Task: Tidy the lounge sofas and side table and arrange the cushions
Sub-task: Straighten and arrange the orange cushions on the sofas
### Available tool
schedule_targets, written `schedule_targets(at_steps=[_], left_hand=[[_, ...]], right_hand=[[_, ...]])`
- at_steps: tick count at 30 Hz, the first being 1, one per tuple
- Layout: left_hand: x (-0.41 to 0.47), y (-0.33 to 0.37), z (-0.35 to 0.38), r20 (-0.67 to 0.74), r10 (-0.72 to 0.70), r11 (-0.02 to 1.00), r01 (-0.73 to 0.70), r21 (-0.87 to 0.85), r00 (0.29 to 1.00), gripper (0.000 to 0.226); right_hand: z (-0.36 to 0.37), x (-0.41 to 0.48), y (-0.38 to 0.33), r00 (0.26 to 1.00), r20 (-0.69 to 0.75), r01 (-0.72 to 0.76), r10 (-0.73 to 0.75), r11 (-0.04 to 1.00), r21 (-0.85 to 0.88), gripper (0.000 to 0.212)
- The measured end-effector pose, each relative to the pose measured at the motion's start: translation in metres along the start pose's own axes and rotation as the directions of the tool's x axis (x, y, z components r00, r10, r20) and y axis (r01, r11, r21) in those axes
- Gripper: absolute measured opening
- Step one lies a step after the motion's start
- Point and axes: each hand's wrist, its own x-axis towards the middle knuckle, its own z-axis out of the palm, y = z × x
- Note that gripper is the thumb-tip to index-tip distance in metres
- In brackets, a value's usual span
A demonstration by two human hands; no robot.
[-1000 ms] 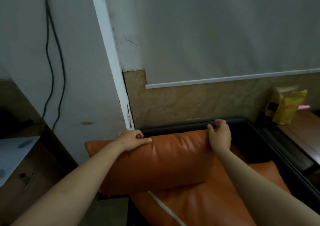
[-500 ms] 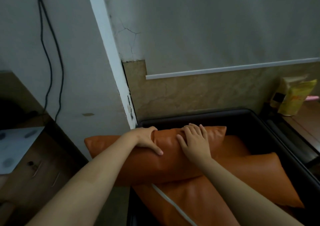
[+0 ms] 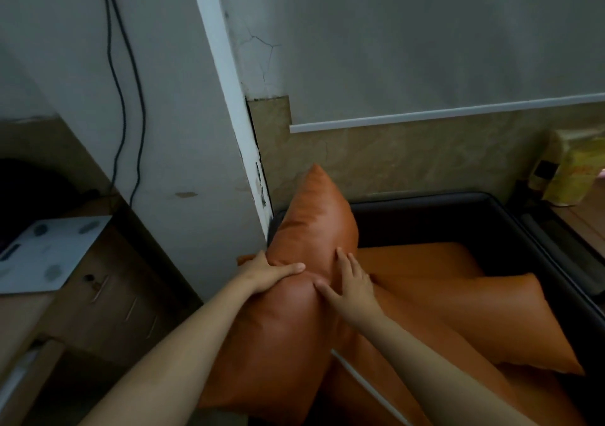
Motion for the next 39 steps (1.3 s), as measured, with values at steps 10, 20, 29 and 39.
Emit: schedule_targets(at_steps=[10,20,29,39], left_hand=[[-0.043,-0.021,0.022,-0.111,-0.018,0.976,-0.007,-0.219,0.994,0.146],[-0.075,-0.06,0.015,-0.241,-0.13,0.908,0.018,-0.419,0.962,0.105],[-0.081,-0.065,0.022,-0.277,-0.165,0.894,0.025,-0.447,0.947,0.101],[-0.1,-0.084,-0.011,-0.358,-0.178,0.966,0.093,-0.242,0.917,0.111]], right_hand=[[0.022,-0.023,-0.005,0.998,0.056,0.001,-0.011,0.982,0.191,0.096],[0.039,-0.055,0.039,0.991,0.135,-0.015,0.024,0.998,-0.067,0.115],[0.059,-0.067,0.07,0.964,0.229,-0.095,0.137,0.978,-0.186,0.108],[0.076,-0.059,0.065,0.942,0.219,-0.204,0.256,0.951,-0.232,0.107]])
